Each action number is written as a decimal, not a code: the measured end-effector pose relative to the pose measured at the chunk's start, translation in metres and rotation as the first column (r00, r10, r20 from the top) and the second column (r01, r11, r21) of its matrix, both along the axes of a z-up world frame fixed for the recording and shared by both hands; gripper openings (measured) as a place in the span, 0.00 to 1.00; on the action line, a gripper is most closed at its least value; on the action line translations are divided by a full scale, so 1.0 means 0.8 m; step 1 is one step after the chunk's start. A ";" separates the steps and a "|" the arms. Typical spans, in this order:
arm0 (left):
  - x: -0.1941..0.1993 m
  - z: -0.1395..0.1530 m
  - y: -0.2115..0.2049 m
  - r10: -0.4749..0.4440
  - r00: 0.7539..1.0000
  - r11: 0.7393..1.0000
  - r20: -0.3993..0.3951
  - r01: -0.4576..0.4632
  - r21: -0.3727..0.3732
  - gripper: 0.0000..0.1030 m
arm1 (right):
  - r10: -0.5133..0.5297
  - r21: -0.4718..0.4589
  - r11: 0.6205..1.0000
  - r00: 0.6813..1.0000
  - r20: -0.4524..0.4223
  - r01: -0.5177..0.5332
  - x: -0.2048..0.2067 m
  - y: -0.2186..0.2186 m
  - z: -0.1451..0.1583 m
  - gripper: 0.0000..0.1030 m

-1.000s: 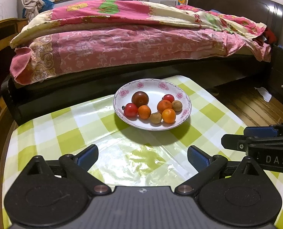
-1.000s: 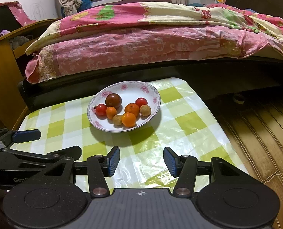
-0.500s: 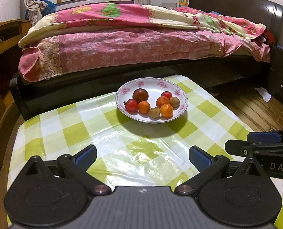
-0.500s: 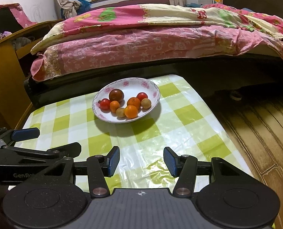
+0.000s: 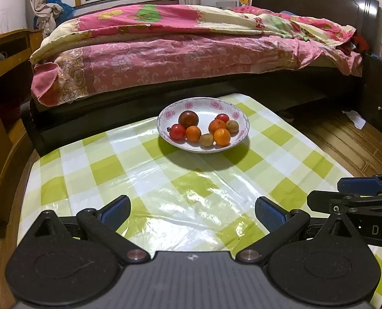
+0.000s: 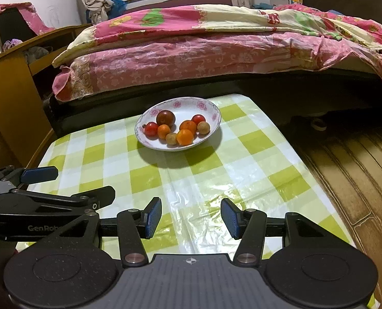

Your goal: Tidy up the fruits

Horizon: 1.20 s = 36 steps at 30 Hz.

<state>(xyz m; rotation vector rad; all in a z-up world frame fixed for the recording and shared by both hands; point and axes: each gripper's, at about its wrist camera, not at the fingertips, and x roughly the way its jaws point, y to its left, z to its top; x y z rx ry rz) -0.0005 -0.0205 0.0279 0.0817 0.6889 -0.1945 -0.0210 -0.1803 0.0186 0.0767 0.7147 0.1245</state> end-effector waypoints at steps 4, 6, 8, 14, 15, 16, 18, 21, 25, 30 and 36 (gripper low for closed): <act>-0.010 0.000 -0.001 0.005 1.000 1.000 -0.007 -0.005 0.002 1.00 | -0.003 0.001 1.000 1.000 -0.001 0.003 -0.009 0.000 0.000 0.47; -0.018 -0.001 -0.001 0.010 1.000 1.000 -0.007 -0.010 0.009 1.00 | -0.005 0.005 1.000 1.000 -0.003 0.005 -0.015 0.000 -0.001 0.47; -0.023 -0.002 0.000 0.013 1.000 1.000 -0.011 -0.013 0.016 1.00 | -0.004 0.003 1.000 1.000 -0.005 0.004 -0.020 0.001 -0.002 0.47; -0.038 -0.007 0.001 0.022 0.999 0.999 -0.023 -0.021 0.026 1.00 | 0.002 -0.006 1.000 1.000 -0.010 -0.003 -0.033 0.005 -0.005 0.47; -0.041 -0.007 0.000 0.021 0.999 0.999 -0.024 -0.020 0.029 1.00 | 0.004 -0.007 1.000 1.000 -0.009 -0.004 -0.036 0.006 -0.006 0.47; -0.043 -0.007 0.000 0.021 1.000 0.999 -0.022 -0.020 0.030 1.00 | 0.004 -0.008 1.000 1.000 -0.008 -0.004 -0.038 0.006 -0.006 0.47; -0.047 -0.006 -0.001 0.017 1.000 0.999 -0.017 -0.017 0.034 1.00 | 0.004 -0.010 1.000 1.000 -0.005 -0.004 -0.043 0.007 -0.005 0.47; -0.053 -0.004 -0.002 0.014 1.000 0.999 -0.010 -0.013 0.038 1.00 | -0.001 -0.010 1.000 1.000 0.000 0.001 -0.050 0.007 -0.005 0.47; -0.060 -0.001 -0.003 0.007 1.000 0.999 -0.002 -0.007 0.040 1.00 | -0.006 -0.012 1.000 1.000 0.008 0.006 -0.058 0.006 -0.004 0.47; -0.067 0.001 -0.005 0.003 1.000 0.999 0.009 -0.004 0.047 1.00 | -0.015 -0.011 1.000 1.000 0.016 0.015 -0.067 0.005 -0.003 0.48; -0.073 0.002 -0.007 0.003 1.000 0.998 0.017 -0.004 0.056 1.00 | -0.016 -0.011 1.000 1.000 0.022 0.016 -0.072 0.004 -0.002 0.48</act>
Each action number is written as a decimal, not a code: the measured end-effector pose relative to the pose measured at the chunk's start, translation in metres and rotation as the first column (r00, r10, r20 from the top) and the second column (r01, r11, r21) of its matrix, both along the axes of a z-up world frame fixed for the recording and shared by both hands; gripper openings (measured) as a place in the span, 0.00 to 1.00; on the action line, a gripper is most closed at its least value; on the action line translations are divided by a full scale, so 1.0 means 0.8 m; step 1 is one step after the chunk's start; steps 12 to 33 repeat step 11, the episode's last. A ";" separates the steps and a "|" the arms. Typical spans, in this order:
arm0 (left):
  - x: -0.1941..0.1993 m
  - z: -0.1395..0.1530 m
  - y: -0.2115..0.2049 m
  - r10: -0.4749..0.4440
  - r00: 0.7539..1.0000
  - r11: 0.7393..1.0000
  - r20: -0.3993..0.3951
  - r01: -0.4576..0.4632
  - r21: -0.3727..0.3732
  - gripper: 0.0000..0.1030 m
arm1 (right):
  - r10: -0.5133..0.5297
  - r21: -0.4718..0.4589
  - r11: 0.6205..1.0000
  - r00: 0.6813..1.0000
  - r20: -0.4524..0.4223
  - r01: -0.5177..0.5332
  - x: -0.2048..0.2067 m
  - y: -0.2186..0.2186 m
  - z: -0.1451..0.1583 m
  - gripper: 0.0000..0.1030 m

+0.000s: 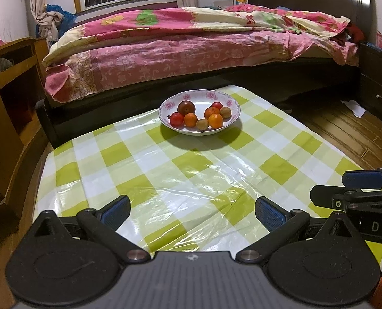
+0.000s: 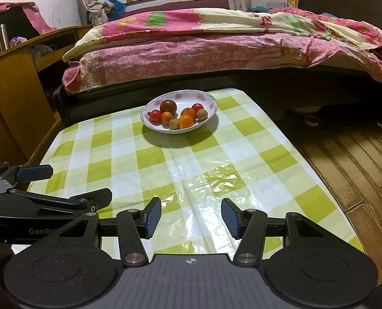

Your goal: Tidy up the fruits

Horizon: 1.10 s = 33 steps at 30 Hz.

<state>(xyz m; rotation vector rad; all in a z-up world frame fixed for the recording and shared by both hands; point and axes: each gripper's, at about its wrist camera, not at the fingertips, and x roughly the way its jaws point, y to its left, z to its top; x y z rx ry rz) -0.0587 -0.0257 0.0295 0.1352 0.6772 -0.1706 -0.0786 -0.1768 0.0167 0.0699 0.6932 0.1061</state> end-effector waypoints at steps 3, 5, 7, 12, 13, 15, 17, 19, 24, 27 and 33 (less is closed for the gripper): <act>-0.002 0.000 0.000 0.002 1.000 1.000 0.007 -0.002 0.005 1.00 | 0.000 0.000 1.000 1.000 0.000 0.000 -0.001 0.000 0.000 0.48; -0.003 0.000 0.000 0.002 1.000 1.000 0.011 -0.002 0.007 1.00 | 0.000 0.000 1.000 1.000 0.001 0.000 -0.001 0.000 0.000 0.48; -0.003 0.000 0.001 0.003 1.000 1.000 0.013 -0.003 0.008 1.00 | 0.001 -0.001 1.000 1.000 0.001 -0.001 -0.003 0.001 -0.001 0.48; -0.004 0.001 0.001 0.003 1.000 1.000 0.012 -0.003 0.014 1.00 | 0.002 -0.001 1.000 1.000 -0.001 -0.002 -0.005 0.002 -0.001 0.48; -0.004 0.001 0.001 0.003 1.000 1.000 0.012 -0.003 0.014 1.00 | 0.002 -0.001 1.000 1.000 -0.001 -0.002 -0.005 0.002 -0.001 0.48; -0.004 0.001 0.001 0.003 1.000 1.000 0.012 -0.003 0.014 1.00 | 0.002 -0.001 1.000 1.000 -0.001 -0.002 -0.005 0.002 -0.001 0.48; -0.004 0.001 0.001 0.003 1.000 1.000 0.012 -0.003 0.014 1.00 | 0.002 -0.001 1.000 1.000 -0.001 -0.002 -0.005 0.002 -0.001 0.48; -0.004 0.001 0.001 0.003 1.000 1.000 0.012 -0.003 0.014 1.00 | 0.002 -0.001 1.000 1.000 -0.001 -0.002 -0.005 0.002 -0.001 0.48; -0.004 0.001 0.001 0.003 1.000 1.000 0.012 -0.003 0.014 1.00 | 0.002 -0.001 1.000 1.000 -0.001 -0.002 -0.005 0.002 -0.001 0.48; -0.004 0.001 0.001 0.003 1.000 1.000 0.012 -0.003 0.014 1.00 | 0.002 -0.001 1.000 1.000 -0.001 -0.002 -0.005 0.002 -0.001 0.48; -0.004 0.001 0.001 0.003 1.000 1.000 0.012 -0.003 0.014 1.00 | 0.002 -0.001 1.000 1.000 -0.001 -0.002 -0.005 0.002 -0.001 0.48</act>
